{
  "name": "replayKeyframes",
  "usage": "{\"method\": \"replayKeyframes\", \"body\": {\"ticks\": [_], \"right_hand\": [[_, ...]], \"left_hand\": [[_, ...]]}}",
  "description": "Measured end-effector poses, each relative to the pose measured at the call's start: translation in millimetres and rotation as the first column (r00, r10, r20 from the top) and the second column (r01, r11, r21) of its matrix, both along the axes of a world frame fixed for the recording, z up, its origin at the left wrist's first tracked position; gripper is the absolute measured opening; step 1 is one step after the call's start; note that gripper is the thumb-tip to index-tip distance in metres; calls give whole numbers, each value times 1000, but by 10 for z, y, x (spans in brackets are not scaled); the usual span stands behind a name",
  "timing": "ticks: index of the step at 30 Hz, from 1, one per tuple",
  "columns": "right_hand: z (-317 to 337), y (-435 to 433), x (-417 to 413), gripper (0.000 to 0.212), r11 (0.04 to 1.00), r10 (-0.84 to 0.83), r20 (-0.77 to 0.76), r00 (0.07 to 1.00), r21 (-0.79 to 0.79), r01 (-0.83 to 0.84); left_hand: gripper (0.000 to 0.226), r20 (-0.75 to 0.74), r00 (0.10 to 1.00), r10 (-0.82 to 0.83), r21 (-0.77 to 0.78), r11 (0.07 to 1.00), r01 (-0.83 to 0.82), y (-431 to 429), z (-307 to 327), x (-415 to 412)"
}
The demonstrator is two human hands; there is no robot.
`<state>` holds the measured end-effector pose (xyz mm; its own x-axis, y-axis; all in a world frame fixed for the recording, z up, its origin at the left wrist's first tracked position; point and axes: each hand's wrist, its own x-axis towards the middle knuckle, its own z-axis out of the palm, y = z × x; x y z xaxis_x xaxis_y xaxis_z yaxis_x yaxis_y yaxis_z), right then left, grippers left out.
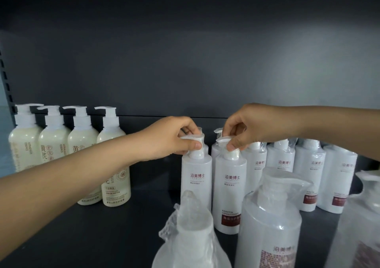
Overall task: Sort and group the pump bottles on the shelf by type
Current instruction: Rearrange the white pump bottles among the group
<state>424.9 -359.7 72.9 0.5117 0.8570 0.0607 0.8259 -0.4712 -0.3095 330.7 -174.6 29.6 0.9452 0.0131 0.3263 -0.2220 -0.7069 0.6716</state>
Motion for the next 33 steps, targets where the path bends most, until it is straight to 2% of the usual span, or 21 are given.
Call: {"method": "replayKeyframes", "body": {"ticks": [5, 7, 10, 14, 18, 20, 22, 25, 33], "right_hand": [[-15, -22, -19, 15, 999, -33, 24, 999, 6, 33], [12, -34, -67, 19, 998, -41, 64, 997, -44, 44], [95, -63, -152, 27, 984, -51, 89, 995, -167, 65], [281, -157, -280, 48, 956, -104, 171, 980, -254, 146], [485, -359, -440, 52, 930, -126, 413, 902, -269, 253], [558, -483, -512, 53, 905, -133, 532, 836, -279, 322], [605, -614, -573, 55, 886, -147, 602, 785, -273, 375], [622, -826, -678, 56, 903, -196, 603, 774, -197, 382], [456, -1542, -1068, 50, 961, -206, 604, 770, -25, 277]], "left_hand": [[15, -5, 1000, 22, 145, 989, -21, 30, 14, 3], [13, -20, 999, 49, 263, 964, -42, 19, 44, -13], [24, -13, 994, 105, 501, 862, -84, -22, 158, -46], [37, -6, 991, 135, 665, 740, -97, -118, 426, -74], [37, 90, 979, 185, 826, 535, -177, -231, 751, -152], [34, 144, 964, 222, 853, 466, -235, -312, 880, -253], [29, 184, 949, 254, 850, 443, -284, -426, 969, -374], [30, 220, 923, 316, 842, 416, -343, -662, 1034, -584], [28, 199, 883, 425, 782, 475, -404, -1481, 906, -1165]]}}
